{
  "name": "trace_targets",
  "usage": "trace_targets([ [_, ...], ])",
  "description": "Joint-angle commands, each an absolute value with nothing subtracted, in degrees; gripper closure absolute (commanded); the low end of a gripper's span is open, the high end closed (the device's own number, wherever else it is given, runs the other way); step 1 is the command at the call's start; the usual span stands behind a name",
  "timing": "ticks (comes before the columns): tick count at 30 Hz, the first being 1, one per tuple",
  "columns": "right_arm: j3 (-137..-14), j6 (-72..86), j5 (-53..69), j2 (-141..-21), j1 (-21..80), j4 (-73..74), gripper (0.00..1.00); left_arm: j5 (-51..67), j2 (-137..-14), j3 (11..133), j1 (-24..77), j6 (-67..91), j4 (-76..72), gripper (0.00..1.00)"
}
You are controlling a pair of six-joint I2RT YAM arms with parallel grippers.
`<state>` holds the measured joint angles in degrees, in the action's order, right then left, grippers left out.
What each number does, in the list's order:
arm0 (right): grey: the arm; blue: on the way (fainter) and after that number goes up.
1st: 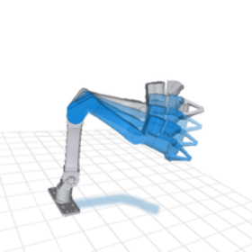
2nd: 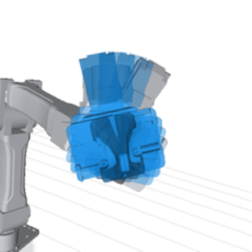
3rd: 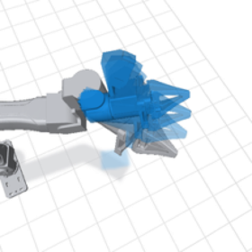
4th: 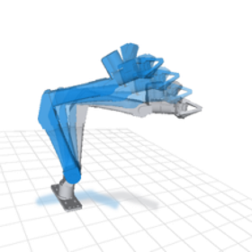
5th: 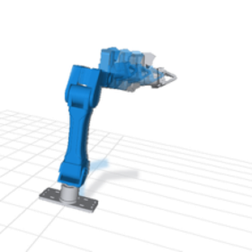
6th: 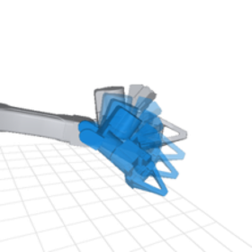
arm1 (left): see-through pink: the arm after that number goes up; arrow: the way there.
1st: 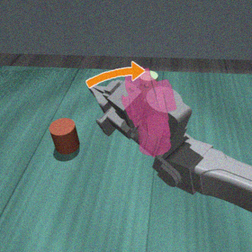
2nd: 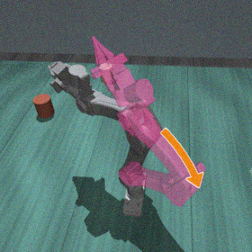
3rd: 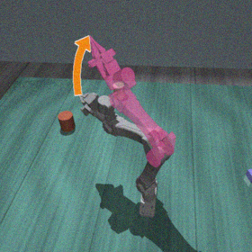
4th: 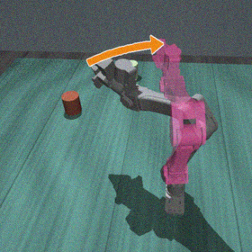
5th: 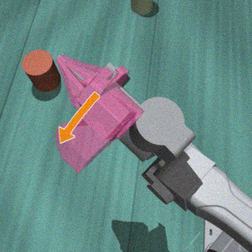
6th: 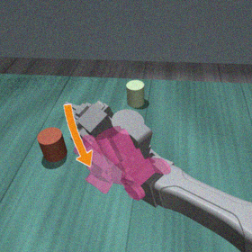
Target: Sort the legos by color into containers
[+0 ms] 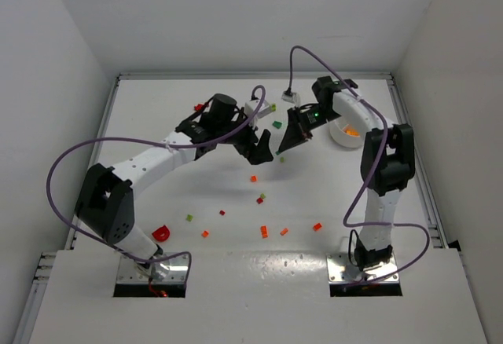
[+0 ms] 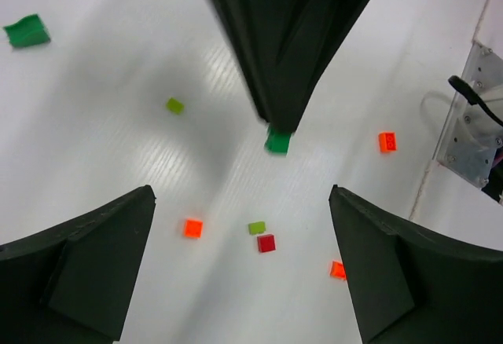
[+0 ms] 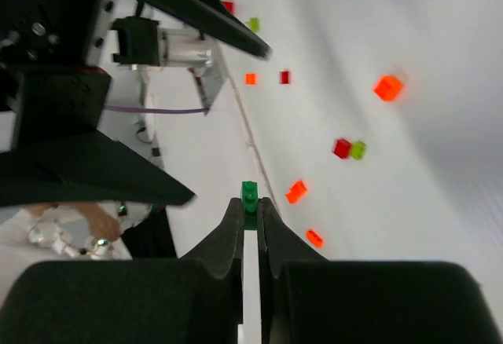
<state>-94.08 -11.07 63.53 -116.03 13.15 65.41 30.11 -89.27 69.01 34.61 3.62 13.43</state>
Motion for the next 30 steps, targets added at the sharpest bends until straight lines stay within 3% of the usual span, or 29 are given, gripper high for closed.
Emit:
trace_targets([
  [1, -94.9, -13.8, 56.7, -111.2, 9.0, 66.4, 1.0, 28.9, -89.9, 73.1, 32.6, 4.7, 13.5, 0.0],
  [15, -113.4, -17.3, 24.0, -109.3, -12.6, 69.1, 1.0, 24.4, -94.6, 79.3, 27.9, 3.0, 22.9, 0.0],
  [21, -120.8, -19.5, 18.5, -115.5, -17.7, 71.2, 1.0, 26.3, -96.3, 81.1, 27.3, 3.0, 22.9, 0.0],
  [30, -120.2, -20.0, 16.0, -119.4, -18.2, 68.2, 1.0, 23.6, -97.4, 82.2, 27.3, 4.0, 22.9, 0.0],
])
